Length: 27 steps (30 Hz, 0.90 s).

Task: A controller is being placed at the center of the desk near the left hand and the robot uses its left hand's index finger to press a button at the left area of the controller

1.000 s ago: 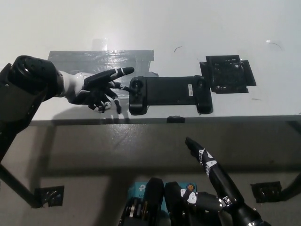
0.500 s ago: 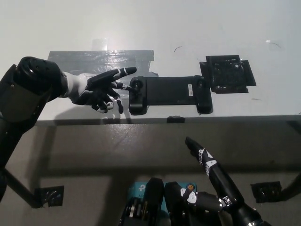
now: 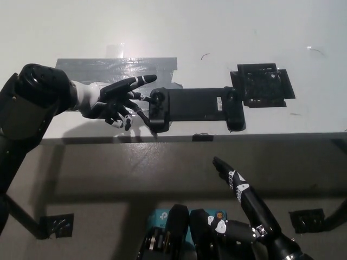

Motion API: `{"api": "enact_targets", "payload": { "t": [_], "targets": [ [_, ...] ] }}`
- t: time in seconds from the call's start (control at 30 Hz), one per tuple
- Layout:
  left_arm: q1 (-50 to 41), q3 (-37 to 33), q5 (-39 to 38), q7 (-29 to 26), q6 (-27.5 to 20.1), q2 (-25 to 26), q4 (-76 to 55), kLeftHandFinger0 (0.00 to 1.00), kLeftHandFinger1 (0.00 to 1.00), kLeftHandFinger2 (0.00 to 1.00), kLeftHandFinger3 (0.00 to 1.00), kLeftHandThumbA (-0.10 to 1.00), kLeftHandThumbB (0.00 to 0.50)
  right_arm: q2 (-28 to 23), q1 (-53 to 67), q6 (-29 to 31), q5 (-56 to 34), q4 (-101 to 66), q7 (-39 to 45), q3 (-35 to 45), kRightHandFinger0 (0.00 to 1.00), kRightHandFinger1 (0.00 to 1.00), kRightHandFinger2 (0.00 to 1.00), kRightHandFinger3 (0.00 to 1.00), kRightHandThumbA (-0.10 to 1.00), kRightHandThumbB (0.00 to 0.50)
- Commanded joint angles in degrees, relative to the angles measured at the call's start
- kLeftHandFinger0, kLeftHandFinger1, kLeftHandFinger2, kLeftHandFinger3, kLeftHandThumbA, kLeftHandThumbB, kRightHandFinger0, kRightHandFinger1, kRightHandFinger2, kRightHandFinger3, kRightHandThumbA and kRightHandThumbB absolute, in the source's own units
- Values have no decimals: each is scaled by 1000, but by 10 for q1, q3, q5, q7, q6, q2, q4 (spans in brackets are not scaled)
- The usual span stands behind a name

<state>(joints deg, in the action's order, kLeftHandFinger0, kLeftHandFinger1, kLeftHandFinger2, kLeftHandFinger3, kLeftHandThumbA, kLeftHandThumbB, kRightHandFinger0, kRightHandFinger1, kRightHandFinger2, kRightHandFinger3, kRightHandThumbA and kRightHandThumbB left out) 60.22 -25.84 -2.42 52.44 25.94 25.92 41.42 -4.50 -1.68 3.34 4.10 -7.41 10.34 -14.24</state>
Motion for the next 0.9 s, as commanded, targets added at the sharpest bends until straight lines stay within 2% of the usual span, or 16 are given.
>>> {"api": "enact_targets", "payload": {
  "t": [0.0, 0.13, 0.2, 0.23, 0.33, 0.43, 0.53, 0.7, 0.77, 0.8, 0.83, 0.87],
  "targets": [
    [26, 9, 12, 3, 10, -3, -7, 56, 299, 616, 1000, 1000, 468, 3, -11, 8, -7, -21, 6, 2, 1000, 1000, 1000, 1000, 756, 227],
    [28, 6, 16, 9, 10, -4, -3, 96, 330, 628, 1000, 1000, 481, 3, -13, 6, -3, -22, 6, 1, 1000, 1000, 1000, 1000, 756, 223],
    [28, 6, 19, 10, 10, -6, -1, 61, 312, 612, 1000, 1000, 476, 4, -16, 7, -4, -21, 6, 2, 1000, 1000, 1000, 1000, 754, 223],
    [28, 4, 21, 11, 10, -8, 0, 5, 259, 566, 1000, 1000, 477, 4, -16, 7, -6, -21, 6, 2, 1000, 1000, 1000, 1000, 751, 223],
    [27, 7, 17, 17, 10, -13, 15, 0, 143, 459, 1000, 1000, 466, 4, -17, 10, -7, -19, 6, 3, 1000, 1000, 1000, 1000, 748, 221],
    [17, -1, 27, 22, 10, -11, -1, 0, 2, 287, 1000, 1000, 440, 5, -19, 10, -7, -18, 5, 3, 1000, 1000, 1000, 1000, 747, 225],
    [10, -6, 35, 27, 10, -9, -8, 0, 0, 218, 1000, 1000, 429, 5, -21, 9, -9, -18, 6, 3, 1000, 1000, 1000, 1000, 746, 228],
    [0, -11, 47, 26, 10, -8, -7, 0, 1, 249, 1000, 1000, 423, 5, -25, 8, -10, -17, 6, 4, 1000, 1000, 1000, 1000, 749, 230],
    [-9, -19, 60, 24, 10, -6, -15, 0, 19, 273, 1000, 1000, 438, 4, -26, 7, -6, -18, 6, 3, 1000, 1000, 1000, 1000, 752, 228],
    [-9, -19, 61, 24, 10, -6, -15, 34, 103, 371, 1000, 1000, 421, 4, -26, 7, -6, -18, 5, 3, 1000, 1000, 1000, 1000, 752, 226],
    [-14, -23, 68, 21, 10, -5, -20, 1, 109, 391, 1000, 1000, 453, 5, -26, 6, -5, -20, 5, 3, 1000, 1000, 1000, 1000, 750, 223],
    [-16, -28, 75, 20, 10, -5, -20, 0, 143, 453, 1000, 1000, 473, 5, -27, 5, -6, -20, 5, 3, 1000, 1000, 1000, 1000, 748, 221]
  ]
}}
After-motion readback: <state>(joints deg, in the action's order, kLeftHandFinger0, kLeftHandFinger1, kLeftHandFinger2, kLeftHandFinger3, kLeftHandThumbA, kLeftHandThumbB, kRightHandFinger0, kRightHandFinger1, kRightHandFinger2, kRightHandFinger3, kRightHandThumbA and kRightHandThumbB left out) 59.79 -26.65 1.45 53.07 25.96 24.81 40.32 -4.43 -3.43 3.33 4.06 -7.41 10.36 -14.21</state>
